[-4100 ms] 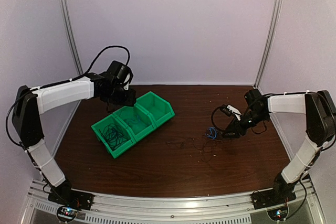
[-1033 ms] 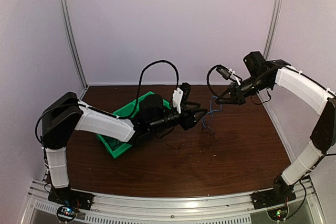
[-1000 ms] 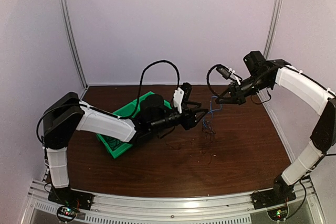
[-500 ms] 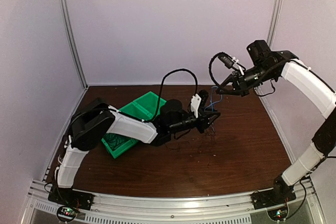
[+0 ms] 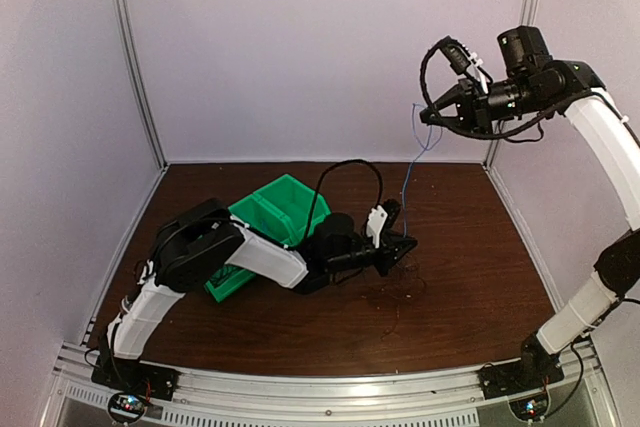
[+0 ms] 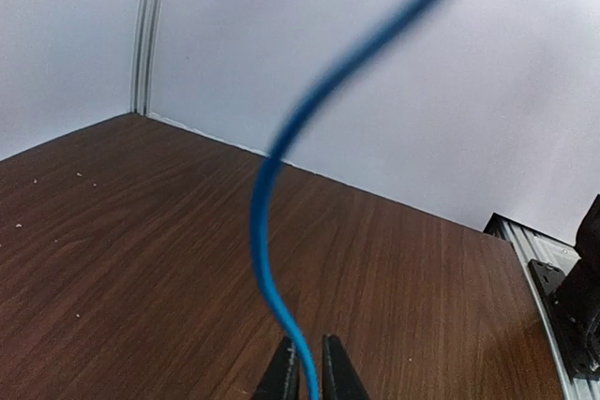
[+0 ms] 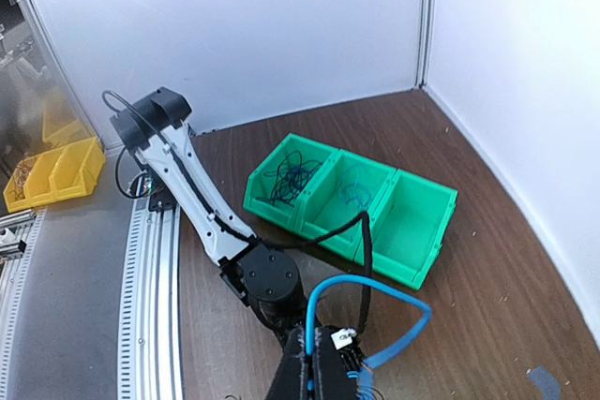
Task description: Untangle the cables
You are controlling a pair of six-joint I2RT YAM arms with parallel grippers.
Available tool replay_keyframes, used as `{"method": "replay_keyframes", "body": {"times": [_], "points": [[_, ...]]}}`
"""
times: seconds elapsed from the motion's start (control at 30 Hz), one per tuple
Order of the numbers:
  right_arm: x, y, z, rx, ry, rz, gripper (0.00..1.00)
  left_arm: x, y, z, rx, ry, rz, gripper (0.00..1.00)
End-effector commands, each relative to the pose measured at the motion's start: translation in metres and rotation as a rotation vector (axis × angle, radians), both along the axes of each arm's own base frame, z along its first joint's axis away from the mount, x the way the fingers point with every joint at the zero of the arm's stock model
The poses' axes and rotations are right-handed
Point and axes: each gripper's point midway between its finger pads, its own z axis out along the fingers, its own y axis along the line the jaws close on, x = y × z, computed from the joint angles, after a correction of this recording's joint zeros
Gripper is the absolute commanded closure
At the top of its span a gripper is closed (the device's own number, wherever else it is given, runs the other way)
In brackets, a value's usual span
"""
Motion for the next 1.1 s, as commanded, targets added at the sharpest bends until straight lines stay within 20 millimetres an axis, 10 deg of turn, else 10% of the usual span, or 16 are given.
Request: {"method": "replay_keyframes", "body": {"times": [0.0,0.77,1.07], "points": [[-0.012,0.001,0.043,0.07,-0.11,0.047,1.0,-0.004,0.003,-0.024,0.01,0.017,0.002,0.89],[-0.052,-0.032,0.154,0.229,-0.424,0.072,1.0,0.005,0.005,-0.074,0.126,0.075,0.048,0.75],[-0.025,-0.033,0.114,0.171,-0.348,0.023,1.0,-0.004,0.019,0.001,0.01,0.011,0.047,0.65]]}}
